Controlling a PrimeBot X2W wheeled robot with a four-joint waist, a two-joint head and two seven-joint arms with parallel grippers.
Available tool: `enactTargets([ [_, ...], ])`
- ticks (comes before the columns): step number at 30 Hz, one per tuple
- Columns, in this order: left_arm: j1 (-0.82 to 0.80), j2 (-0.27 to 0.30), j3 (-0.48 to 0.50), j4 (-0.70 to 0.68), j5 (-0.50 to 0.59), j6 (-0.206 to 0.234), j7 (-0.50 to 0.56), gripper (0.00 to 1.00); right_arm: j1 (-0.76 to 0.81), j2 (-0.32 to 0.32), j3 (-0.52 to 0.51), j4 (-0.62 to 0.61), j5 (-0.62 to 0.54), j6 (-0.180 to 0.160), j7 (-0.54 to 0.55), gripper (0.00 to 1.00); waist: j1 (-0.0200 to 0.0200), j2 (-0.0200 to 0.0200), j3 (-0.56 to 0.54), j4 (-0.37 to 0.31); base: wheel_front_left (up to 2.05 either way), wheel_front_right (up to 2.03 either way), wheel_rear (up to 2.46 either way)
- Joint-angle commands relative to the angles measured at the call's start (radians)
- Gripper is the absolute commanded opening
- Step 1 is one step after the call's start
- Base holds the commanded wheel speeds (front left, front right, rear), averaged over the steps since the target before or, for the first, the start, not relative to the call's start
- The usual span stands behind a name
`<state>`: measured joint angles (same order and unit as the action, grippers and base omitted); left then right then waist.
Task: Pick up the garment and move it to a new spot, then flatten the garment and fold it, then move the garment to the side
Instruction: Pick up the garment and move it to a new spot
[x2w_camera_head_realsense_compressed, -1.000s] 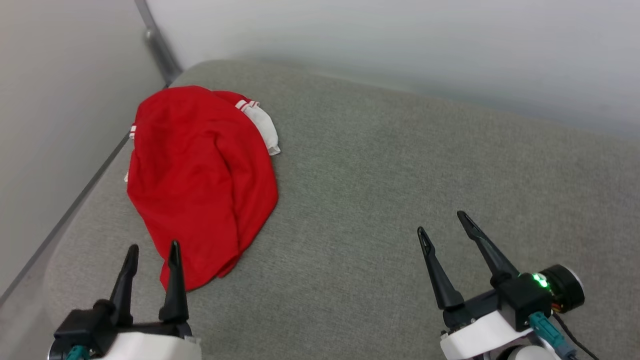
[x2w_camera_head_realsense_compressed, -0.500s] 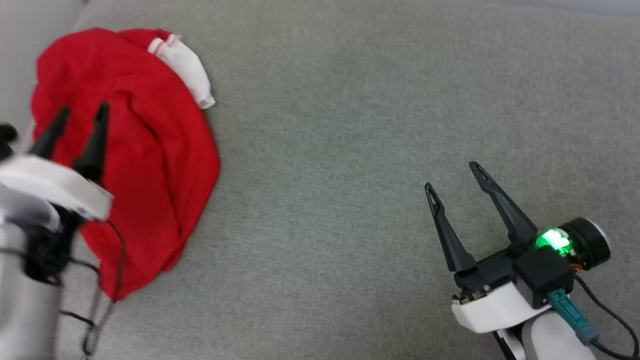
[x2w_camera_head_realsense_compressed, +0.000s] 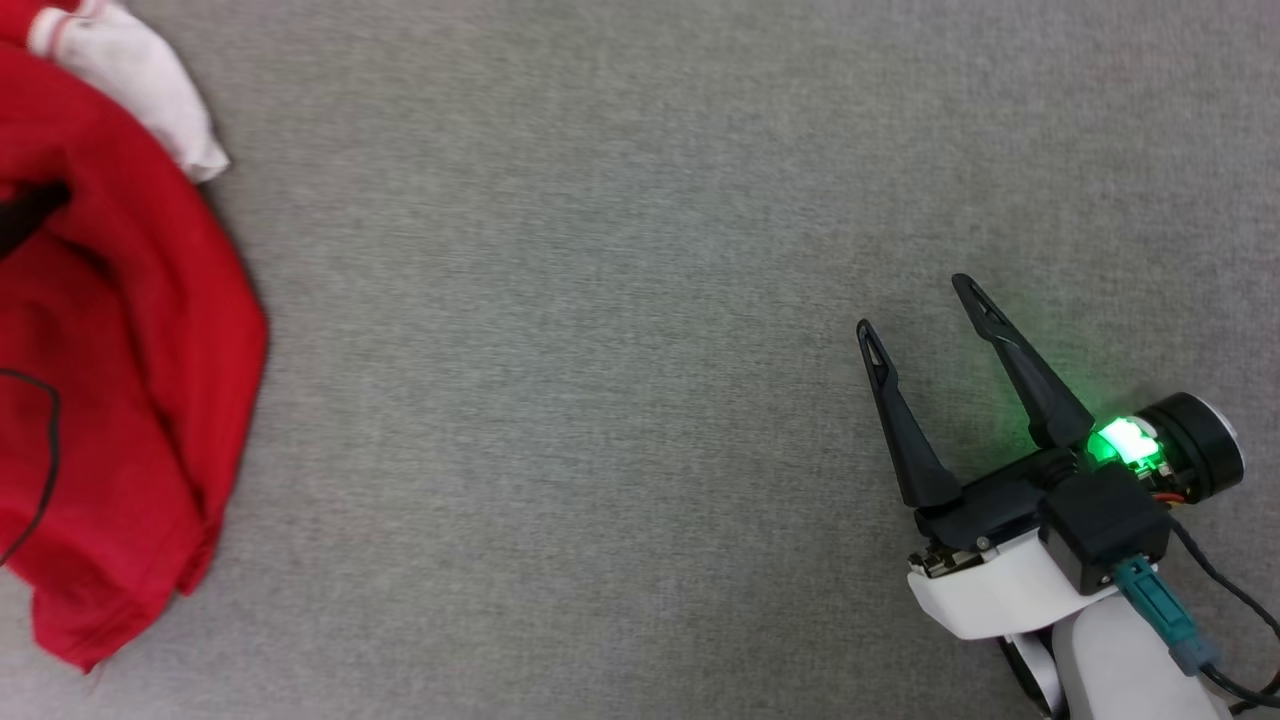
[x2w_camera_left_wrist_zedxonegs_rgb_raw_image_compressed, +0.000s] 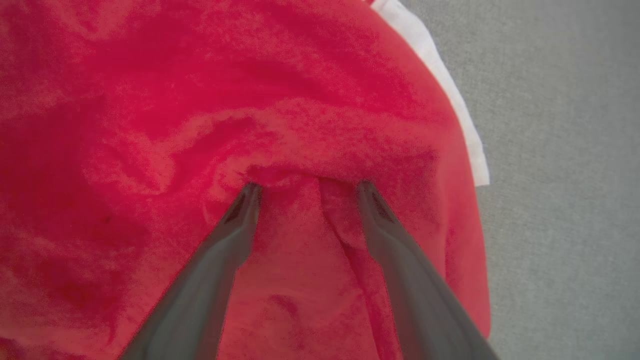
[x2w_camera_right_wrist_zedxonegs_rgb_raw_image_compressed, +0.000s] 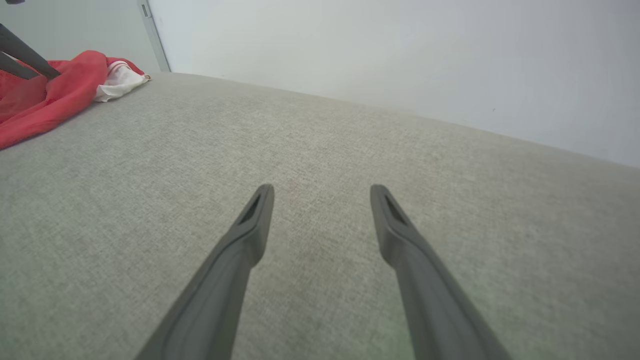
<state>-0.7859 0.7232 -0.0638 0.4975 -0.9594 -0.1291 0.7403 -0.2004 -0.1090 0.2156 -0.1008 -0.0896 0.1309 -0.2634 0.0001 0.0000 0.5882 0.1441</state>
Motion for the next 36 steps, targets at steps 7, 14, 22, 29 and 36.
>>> enactTargets([
  [7, -0.035, 0.024, -0.062, 0.063, -0.01, -0.002, 0.098, 1.0, -0.021, 0.008, -0.013, -0.016, -0.016, 0.0, -0.002, 1.0, -0.0001, 0.0, 0.075, -0.051, 0.0, 0.0, 0.0],
  [14, -0.002, -0.012, -0.113, 0.09, -0.06, -0.002, 0.115, 0.0, -0.014, 0.01, -0.024, -0.017, -0.024, 0.0, -0.002, 1.0, -0.0001, 0.0, 0.072, -0.054, 0.0, 0.0, 0.0],
  [22, 0.036, 0.044, -0.162, -0.026, -0.112, -0.003, -0.004, 0.0, -0.007, 0.013, -0.017, -0.002, -0.017, 0.0, -0.002, 1.0, -0.0001, 0.0, -0.015, -0.057, 0.0, 0.0, 0.0],
  [29, 0.078, 0.08, -0.213, -0.17, -0.164, -0.002, -0.146, 0.0, 0.004, 0.026, -0.021, 0.023, 0.004, 0.0, -0.002, 1.0, -0.0001, 0.0, -0.127, -0.079, 0.0, 0.0, 0.0],
  [36, 0.121, 0.044, -0.292, -0.33, -0.209, -0.002, -0.221, 0.0, 0.021, 0.041, -0.035, 0.039, 0.017, 0.0, -0.002, 1.0, -0.0001, 0.0, -0.231, -0.118, 0.0, 0.0, 0.0],
])
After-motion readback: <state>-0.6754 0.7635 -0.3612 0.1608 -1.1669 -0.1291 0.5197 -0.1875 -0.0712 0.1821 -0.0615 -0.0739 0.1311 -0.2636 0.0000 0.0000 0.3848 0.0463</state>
